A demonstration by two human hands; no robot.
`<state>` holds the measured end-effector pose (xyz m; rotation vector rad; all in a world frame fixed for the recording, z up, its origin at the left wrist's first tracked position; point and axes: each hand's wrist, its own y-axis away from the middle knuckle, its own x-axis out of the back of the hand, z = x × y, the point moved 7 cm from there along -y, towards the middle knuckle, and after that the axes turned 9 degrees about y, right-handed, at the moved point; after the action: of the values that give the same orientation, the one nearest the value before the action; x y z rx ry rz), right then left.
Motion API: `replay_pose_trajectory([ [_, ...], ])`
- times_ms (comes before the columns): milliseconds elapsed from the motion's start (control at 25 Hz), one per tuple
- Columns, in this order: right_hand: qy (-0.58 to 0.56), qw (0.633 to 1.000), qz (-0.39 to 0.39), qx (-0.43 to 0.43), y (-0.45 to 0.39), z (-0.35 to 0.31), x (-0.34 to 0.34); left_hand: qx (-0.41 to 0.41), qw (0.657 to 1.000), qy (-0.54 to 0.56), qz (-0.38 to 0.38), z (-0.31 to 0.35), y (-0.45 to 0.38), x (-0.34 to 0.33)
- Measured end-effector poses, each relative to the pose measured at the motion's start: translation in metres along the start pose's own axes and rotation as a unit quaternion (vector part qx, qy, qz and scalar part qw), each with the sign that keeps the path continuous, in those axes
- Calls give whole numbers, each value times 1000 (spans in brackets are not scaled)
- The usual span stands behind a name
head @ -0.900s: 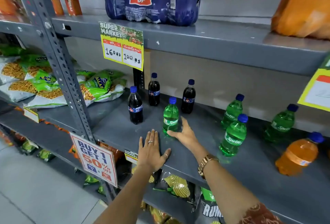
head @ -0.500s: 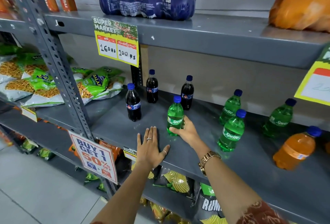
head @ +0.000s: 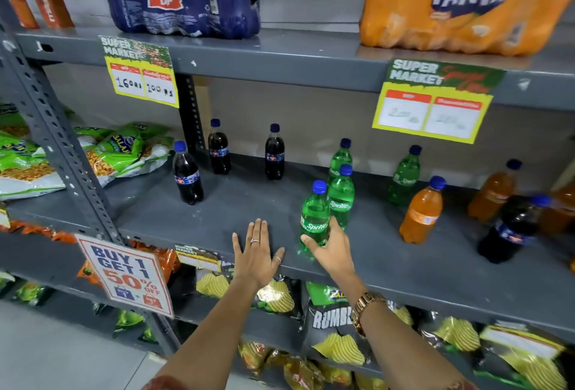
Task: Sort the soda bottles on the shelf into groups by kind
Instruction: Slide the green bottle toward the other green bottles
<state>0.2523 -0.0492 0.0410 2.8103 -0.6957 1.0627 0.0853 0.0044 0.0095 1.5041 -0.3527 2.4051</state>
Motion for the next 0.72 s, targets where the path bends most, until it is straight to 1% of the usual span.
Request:
replay_pose_trajectory([
  [160, 20, 999, 43, -7, 22, 30, 43, -29, 999, -1, -23, 39, 14, -16],
  [400, 11, 992, 117, -42, 42, 73, 103, -67, 996, -21, -60, 94, 24, -40],
  [600, -10, 984, 162, -71, 41, 103, 133, -82, 993, -23, -86, 128, 26, -60],
  [720, 1, 981, 178, -74, 35, 114, 142, -76, 993, -33, -89, 138, 27, -68],
])
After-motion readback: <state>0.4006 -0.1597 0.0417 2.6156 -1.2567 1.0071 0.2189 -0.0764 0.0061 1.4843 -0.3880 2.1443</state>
